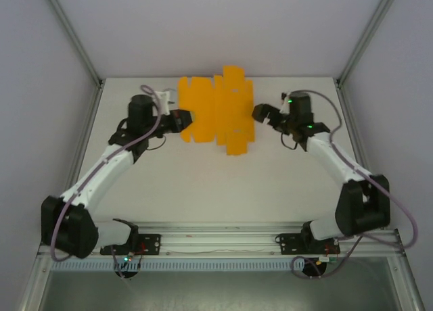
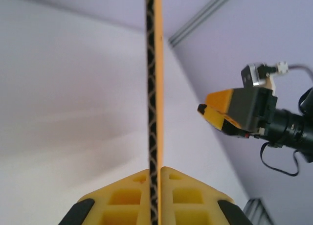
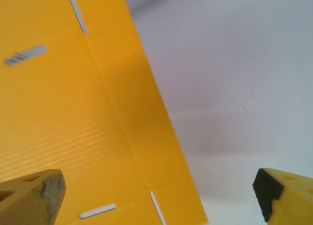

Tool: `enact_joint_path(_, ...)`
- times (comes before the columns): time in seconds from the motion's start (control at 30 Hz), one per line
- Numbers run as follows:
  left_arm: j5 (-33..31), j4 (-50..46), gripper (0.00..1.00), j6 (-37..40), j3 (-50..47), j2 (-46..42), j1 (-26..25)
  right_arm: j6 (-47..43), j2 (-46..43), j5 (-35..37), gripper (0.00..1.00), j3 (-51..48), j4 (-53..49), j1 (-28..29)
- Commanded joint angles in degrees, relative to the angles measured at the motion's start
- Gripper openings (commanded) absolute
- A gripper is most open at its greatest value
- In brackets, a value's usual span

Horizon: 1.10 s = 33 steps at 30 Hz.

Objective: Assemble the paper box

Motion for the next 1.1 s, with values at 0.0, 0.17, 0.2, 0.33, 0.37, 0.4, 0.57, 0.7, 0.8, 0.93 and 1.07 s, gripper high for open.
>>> enact_joint_path(0.0,8.53,16.68,0.0,-8.91,-5.31,-3.62,1.67,-1.48,-1.2,-21.5,0.96,-0.51,8.58,-4.03)
enact_joint_path(0.17,9.93,22.58,0.0,-12.23,-10.2,-9.6,1.81,-1.54,-0.3,-27.44,0.87,1.96,7.78,-6.06)
enact_joint_path(0.2,10.17,23.7,0.0,-12.53,-11.14,-10.84,1.86,-1.08,0.31,-29.13,0.86,2.12,8.58,-6.33)
enact_joint_path(0.33,8.68,26.39,0.0,-14.16,-14.96,-15.78,1.84,0.75,3.38,-35.46,0.76,3.52,11.34,-6.75)
enact_joint_path(0.37,8.22,26.4,0.0,-14.11,-15.61,-16.49,1.86,0.85,3.85,-36.54,0.75,3.78,11.78,-6.74)
enact_joint_path(0.4,8.0,26.94,0.0,-14.38,-16.33,-17.06,1.85,1.56,4.24,-37.15,0.74,3.74,12.68,-6.75)
enact_joint_path(0.57,7.16,26.95,0.0,-15.21,-17.44,-18.23,1.84,4.43,4.31,-40.41,0.56,2.54,17.59,-6.59)
enact_joint_path(0.7,6.84,27.9,0.0,-16.06,-17.82,-17.46,1.79,7.3,3.87,-43.23,0.49,1.46,21.4,-6.26)
enact_joint_path(0.8,6.78,28.39,0.0,-16.59,-17.8,-16.83,1.83,7.85,3.47,-44.5,0.45,1.05,22.49,-5.87)
enact_joint_path(0.93,6.19,27.79,0.0,-16.59,-17.61,-16.52,1.83,8.01,3.5,-45.34,0.36,1.05,22.48,-5.67)
enact_joint_path(1.07,5.38,26.88,0.0,-16.35,-17.62,-16.38,1.83,7.18,3.72,-47.7,0.26,0.83,22.84,-5.43)
